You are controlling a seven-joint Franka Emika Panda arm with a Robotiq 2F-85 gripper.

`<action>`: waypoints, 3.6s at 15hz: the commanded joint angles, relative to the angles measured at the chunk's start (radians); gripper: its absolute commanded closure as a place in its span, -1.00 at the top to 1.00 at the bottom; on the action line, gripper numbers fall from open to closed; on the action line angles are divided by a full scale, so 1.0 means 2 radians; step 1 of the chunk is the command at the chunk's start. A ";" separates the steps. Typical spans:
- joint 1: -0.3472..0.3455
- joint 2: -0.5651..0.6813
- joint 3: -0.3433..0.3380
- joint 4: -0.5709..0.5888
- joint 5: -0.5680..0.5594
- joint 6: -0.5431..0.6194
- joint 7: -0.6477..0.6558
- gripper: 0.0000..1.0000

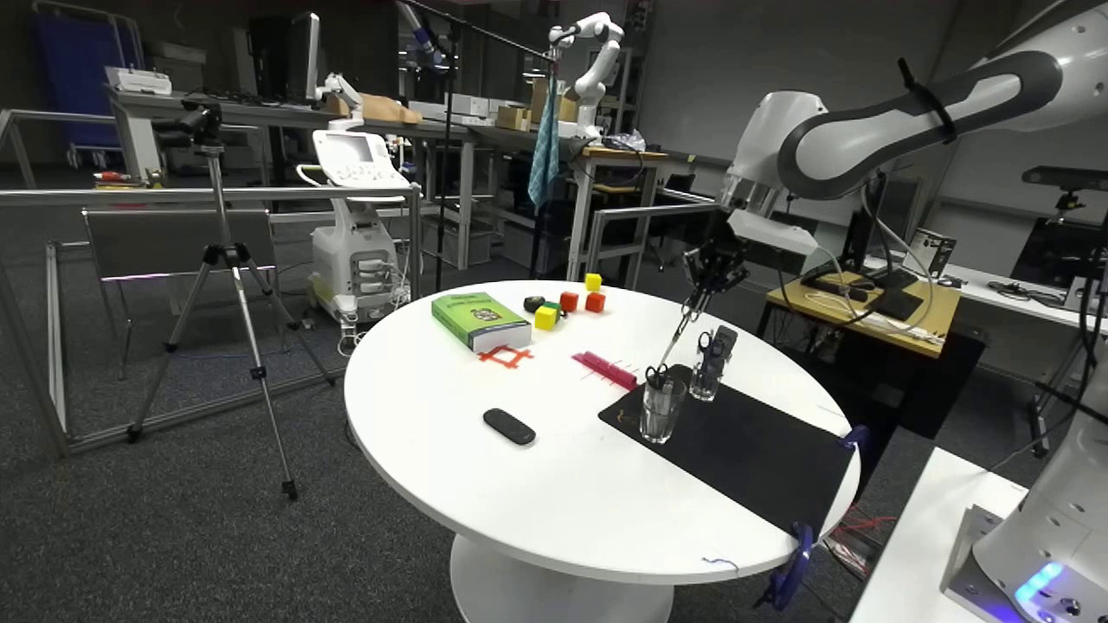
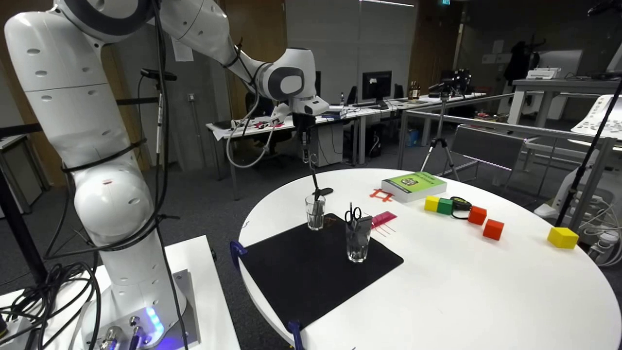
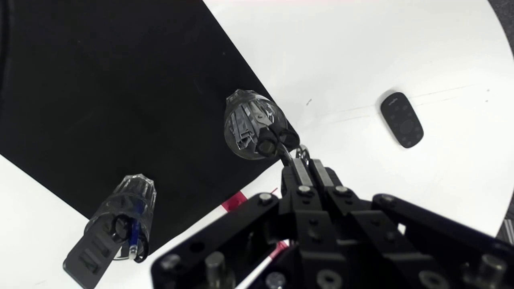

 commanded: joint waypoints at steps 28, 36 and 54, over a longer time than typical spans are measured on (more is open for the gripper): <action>-0.130 -0.138 -0.066 -0.053 0.019 -0.130 -0.116 -0.98; -0.131 -0.129 -0.063 -0.050 0.024 -0.127 -0.123 -0.91; -0.134 -0.051 -0.100 0.010 -0.001 -0.176 -0.293 -0.98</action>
